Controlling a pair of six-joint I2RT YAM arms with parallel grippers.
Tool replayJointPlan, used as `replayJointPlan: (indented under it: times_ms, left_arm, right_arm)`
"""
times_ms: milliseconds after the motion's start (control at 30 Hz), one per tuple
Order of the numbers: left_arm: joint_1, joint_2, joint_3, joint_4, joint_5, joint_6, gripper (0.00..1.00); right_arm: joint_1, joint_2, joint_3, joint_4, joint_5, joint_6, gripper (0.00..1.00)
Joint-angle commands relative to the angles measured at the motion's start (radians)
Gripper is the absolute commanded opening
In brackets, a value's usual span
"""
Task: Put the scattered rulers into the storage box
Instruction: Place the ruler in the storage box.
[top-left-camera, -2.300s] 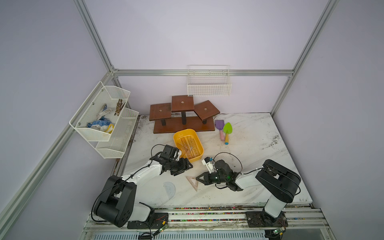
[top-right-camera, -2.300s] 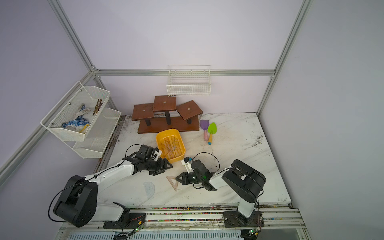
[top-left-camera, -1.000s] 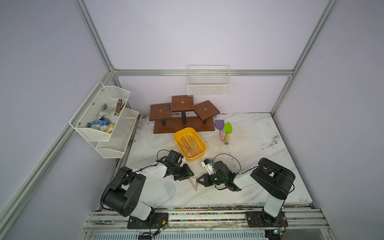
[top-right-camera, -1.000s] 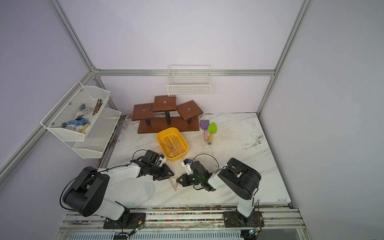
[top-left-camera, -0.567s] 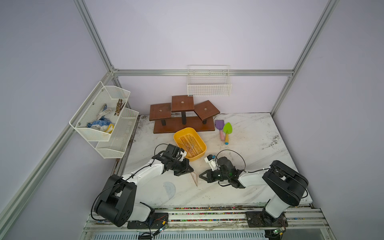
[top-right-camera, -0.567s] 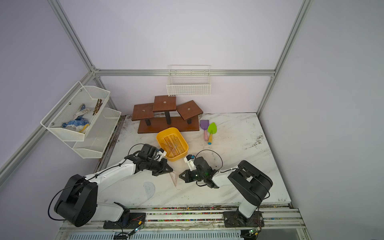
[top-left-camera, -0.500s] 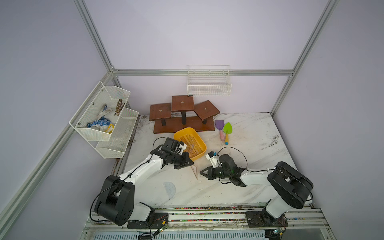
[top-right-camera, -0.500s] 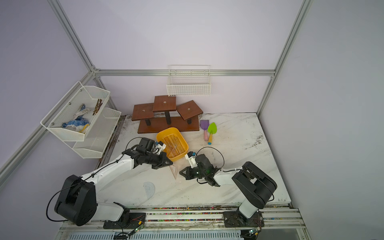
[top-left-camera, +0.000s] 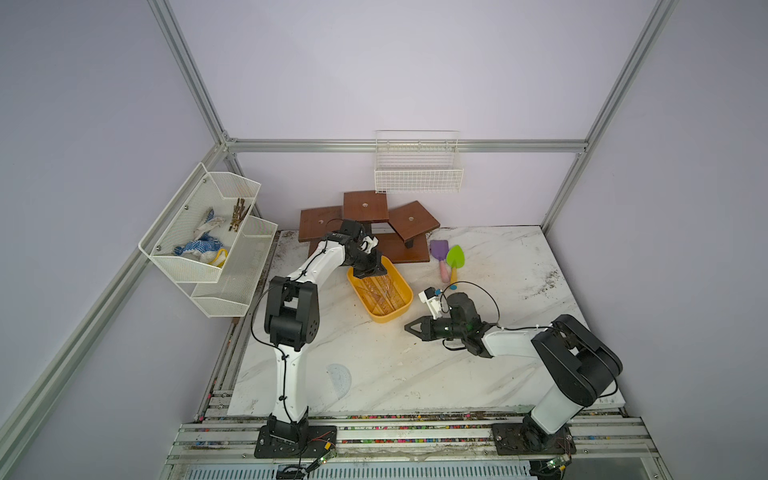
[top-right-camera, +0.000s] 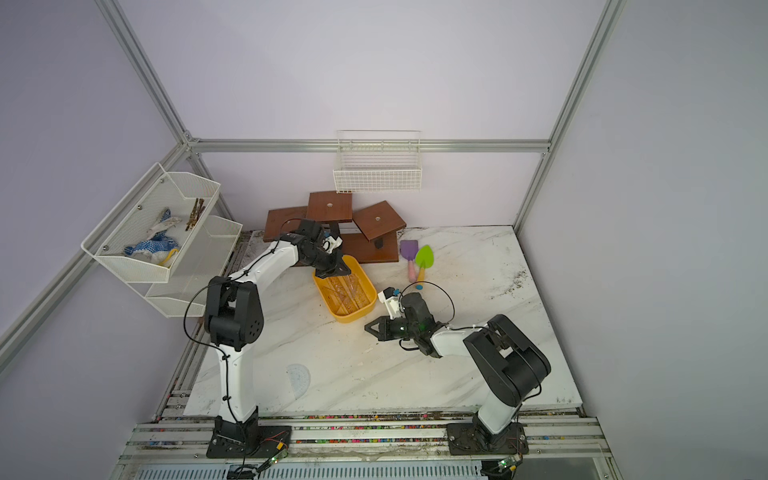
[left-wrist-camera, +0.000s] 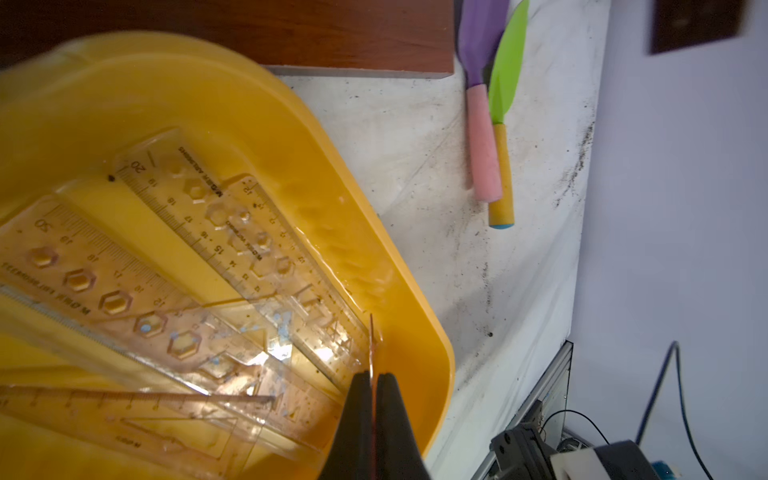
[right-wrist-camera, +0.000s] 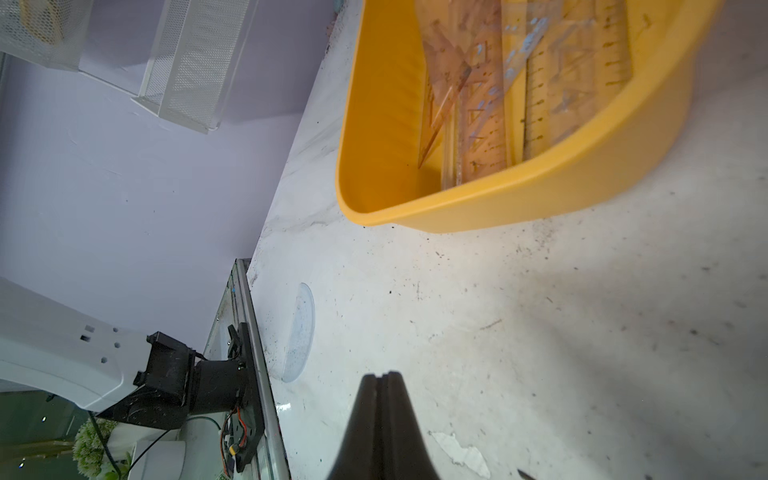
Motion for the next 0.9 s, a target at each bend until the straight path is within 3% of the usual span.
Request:
replayJointPlan:
  times_ms: [0, 200, 267, 400, 500, 667, 800, 867]
  left_arm:
    - [-0.006, 0.028, 0.075, -0.076, 0.007, 0.046, 0.00]
    - [-0.023, 0.105, 0.106, -0.083, 0.012, 0.047, 0.08]
    - [-0.026, 0.111, 0.114, -0.082, 0.008, 0.048, 0.21]
    - [-0.028, 0.055, 0.117, -0.083, -0.023, 0.052, 0.58]
    - [-0.027, -0.067, 0.062, -0.077, -0.096, 0.041, 0.72]
    - [-0.014, -0.414, -0.278, 0.010, -0.307, -0.037, 0.81]
    - [0.051, -0.697, -0.590, 0.011, -0.541, -0.150, 0.82]
    - [0.108, -0.835, -0.741, 0.019, -0.580, -0.203, 0.82]
  right_arm:
    - [-0.017, 0.036, 0.026, 0.080, -0.055, 0.020, 0.01]
    - [-0.023, 0.081, 0.045, 0.109, -0.085, 0.034, 0.01]
    - [-0.025, 0.082, 0.046, 0.110, -0.088, 0.035, 0.02]
    - [-0.025, 0.073, 0.049, 0.095, -0.090, 0.031, 0.05]
    - [-0.024, 0.051, 0.049, 0.068, -0.090, 0.023, 0.06]
    - [0.047, -0.028, 0.063, -0.079, 0.020, -0.071, 0.13]
    - [0.264, -0.053, 0.179, -0.312, 0.334, -0.206, 0.23]
    - [0.372, -0.022, 0.241, -0.369, 0.447, -0.236, 0.32]
